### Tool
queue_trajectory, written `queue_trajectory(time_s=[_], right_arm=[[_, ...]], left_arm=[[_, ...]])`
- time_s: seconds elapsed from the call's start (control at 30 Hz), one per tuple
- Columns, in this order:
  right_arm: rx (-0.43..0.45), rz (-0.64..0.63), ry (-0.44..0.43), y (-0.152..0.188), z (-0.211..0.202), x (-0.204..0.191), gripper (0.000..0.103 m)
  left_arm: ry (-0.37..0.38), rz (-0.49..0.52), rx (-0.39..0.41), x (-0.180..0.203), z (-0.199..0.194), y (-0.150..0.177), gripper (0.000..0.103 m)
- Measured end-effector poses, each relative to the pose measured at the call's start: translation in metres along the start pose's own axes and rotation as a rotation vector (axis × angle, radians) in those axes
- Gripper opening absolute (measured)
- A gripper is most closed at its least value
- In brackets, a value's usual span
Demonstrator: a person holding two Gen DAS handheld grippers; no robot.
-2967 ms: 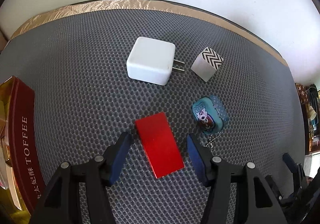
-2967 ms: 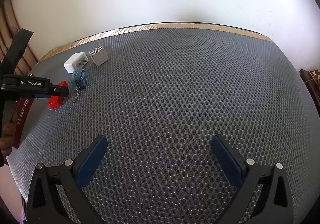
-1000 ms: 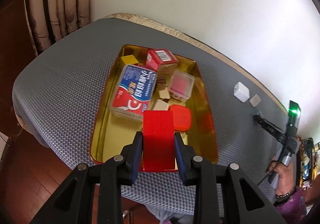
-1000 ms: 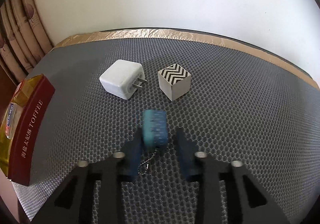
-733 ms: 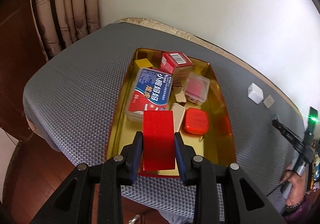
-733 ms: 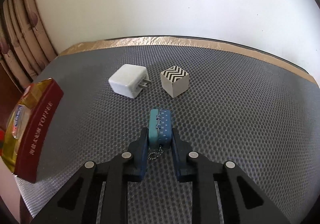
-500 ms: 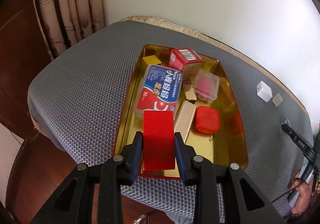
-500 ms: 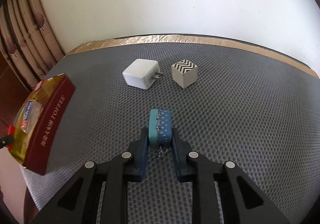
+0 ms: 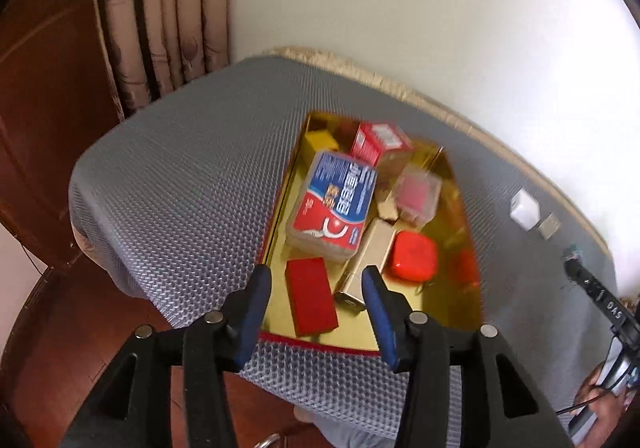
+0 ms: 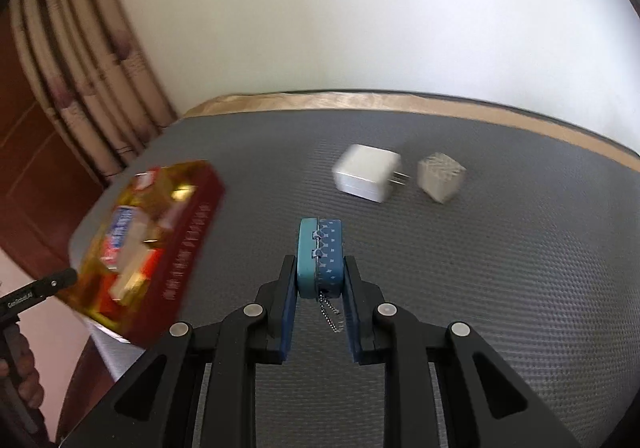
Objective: Organize rigid objects
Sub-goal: 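Release the red block into the tin with the left gripper while the right gripper drops the blue tag there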
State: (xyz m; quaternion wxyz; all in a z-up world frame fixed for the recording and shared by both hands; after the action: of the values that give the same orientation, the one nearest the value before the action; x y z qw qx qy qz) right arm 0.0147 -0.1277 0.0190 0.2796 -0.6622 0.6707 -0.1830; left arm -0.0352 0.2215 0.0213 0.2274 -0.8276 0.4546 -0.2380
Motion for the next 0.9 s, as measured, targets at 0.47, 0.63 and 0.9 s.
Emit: queue_trajectory(time_s=[0.47, 0.63, 0.9], right_arm=[[-0.093, -0.101, -0.280, -0.006, 0.028, -0.149, 0.020], [-0.143, -0.132, -0.288, 0.006, 0.051, -0.174, 0.020], [-0.213, -0.173, -0.262, 0.023, 0.080, -0.191, 0.020]], left_arm=[[0.002, -0.041, 0.042, -0.021, -0.031, 0.031, 0.055], [-0.011, -0.036, 0.051, -0.025, -0.027, 0.032, 0.055], [0.004, -0.034, 0.013, -0.025, -0.018, 0.036, 0.055]])
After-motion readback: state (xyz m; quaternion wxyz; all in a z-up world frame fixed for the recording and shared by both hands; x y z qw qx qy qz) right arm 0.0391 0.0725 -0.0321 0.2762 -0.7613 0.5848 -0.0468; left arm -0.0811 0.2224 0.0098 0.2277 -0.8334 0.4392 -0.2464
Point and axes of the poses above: each gripper's, at about its wrist camera, not at the fingertips, and z roughly the way its jaws point, x to its right, y to its underside, the point moved 6 cm from there along z, roughly the way its jaws point, and after that the axes turned 4 degrees about -z, right-handed, at the moved point
